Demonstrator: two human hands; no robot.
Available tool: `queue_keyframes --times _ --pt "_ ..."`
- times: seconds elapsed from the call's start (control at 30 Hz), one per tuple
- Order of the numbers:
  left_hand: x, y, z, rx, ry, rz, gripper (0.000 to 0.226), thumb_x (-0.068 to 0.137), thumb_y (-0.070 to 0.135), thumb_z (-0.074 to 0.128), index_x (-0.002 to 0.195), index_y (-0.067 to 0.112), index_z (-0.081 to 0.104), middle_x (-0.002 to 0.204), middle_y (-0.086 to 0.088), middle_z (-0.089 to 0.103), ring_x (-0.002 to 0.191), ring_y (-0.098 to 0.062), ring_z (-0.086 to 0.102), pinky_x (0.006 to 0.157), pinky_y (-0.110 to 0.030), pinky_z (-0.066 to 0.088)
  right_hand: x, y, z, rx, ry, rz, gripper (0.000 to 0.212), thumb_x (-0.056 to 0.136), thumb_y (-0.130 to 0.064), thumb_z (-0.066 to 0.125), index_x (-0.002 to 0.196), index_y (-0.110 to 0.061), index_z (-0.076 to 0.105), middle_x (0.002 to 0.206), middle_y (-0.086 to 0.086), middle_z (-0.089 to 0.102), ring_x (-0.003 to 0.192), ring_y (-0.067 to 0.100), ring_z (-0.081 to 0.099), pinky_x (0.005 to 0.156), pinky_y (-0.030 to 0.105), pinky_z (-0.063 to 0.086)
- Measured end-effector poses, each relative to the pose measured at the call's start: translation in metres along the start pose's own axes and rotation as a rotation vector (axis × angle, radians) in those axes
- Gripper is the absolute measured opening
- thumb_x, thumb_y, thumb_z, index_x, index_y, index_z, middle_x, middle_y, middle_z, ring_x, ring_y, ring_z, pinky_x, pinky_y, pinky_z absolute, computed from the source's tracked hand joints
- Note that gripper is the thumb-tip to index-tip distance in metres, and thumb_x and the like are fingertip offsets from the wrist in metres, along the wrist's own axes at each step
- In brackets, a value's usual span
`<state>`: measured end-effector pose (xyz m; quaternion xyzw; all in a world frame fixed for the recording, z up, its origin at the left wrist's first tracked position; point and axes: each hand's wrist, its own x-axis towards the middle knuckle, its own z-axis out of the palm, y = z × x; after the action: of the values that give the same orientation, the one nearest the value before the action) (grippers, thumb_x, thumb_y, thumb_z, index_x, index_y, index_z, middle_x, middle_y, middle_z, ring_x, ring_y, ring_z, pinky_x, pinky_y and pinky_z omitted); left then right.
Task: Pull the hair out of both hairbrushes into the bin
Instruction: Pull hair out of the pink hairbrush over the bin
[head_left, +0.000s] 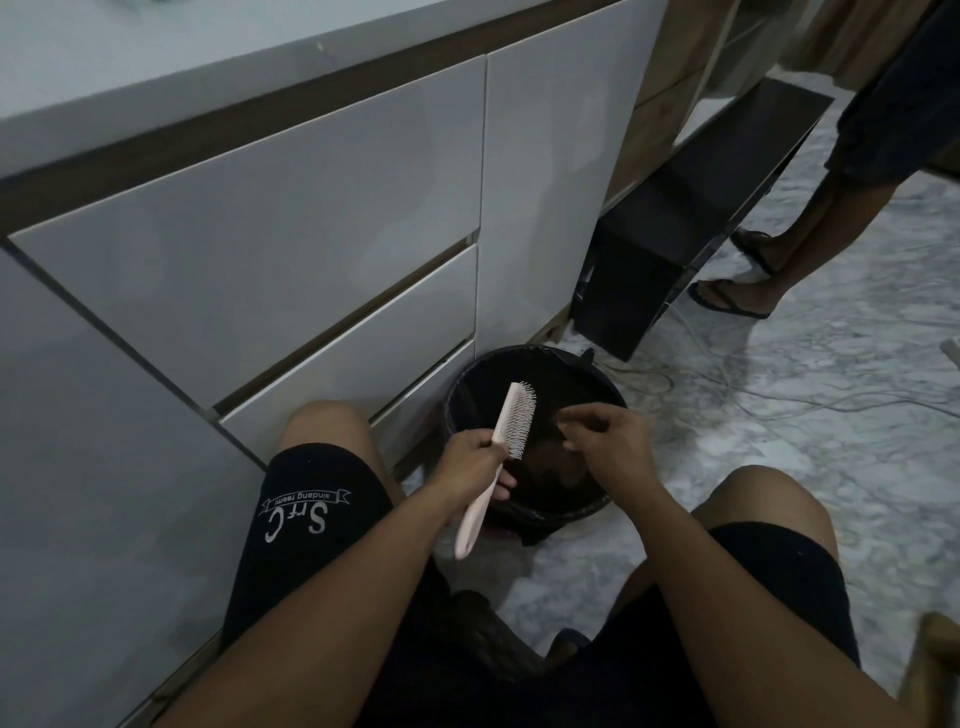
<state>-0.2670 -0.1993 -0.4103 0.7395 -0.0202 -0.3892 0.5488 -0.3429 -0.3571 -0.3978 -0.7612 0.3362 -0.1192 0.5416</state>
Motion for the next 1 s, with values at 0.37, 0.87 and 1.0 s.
queue_keyframes --times 0.37,0.87,1.0 --pt "0.012 0.002 -0.009 -0.048 0.11 -0.023 0.02 0.094 0.007 0.052 0.111 0.001 0.06 0.093 -0.016 0.062 0.052 -0.016 0.06 0.037 -0.022 0.045 0.034 -0.007 -0.009 0.191 0.177 0.064 0.011 0.085 -0.008 0.071 0.089 -0.015 0.076 0.084 -0.001 0.073 0.073 0.014 0.071 0.074 0.026 0.058" --pt "0.022 0.001 -0.007 -0.067 0.106 -0.045 0.023 0.09 -0.002 0.05 0.11 0.001 0.061 0.092 -0.013 0.065 0.06 -0.018 0.065 0.041 -0.023 0.047 0.046 0.019 0.013 0.127 -0.004 0.173 0.015 0.089 -0.013 0.064 0.1 -0.021 0.071 0.104 0.004 0.072 0.093 0.018 0.067 0.084 0.037 0.057" --pt "0.024 0.001 -0.007 -0.059 0.091 -0.047 0.03 0.09 -0.002 0.049 0.117 0.0 0.061 0.096 -0.011 0.066 0.061 -0.017 0.066 0.042 -0.023 0.047 0.042 0.018 0.016 0.034 -0.072 0.157 0.02 0.093 -0.016 0.059 0.11 -0.018 0.069 0.105 -0.004 0.064 0.094 0.01 0.056 0.072 0.022 0.046"
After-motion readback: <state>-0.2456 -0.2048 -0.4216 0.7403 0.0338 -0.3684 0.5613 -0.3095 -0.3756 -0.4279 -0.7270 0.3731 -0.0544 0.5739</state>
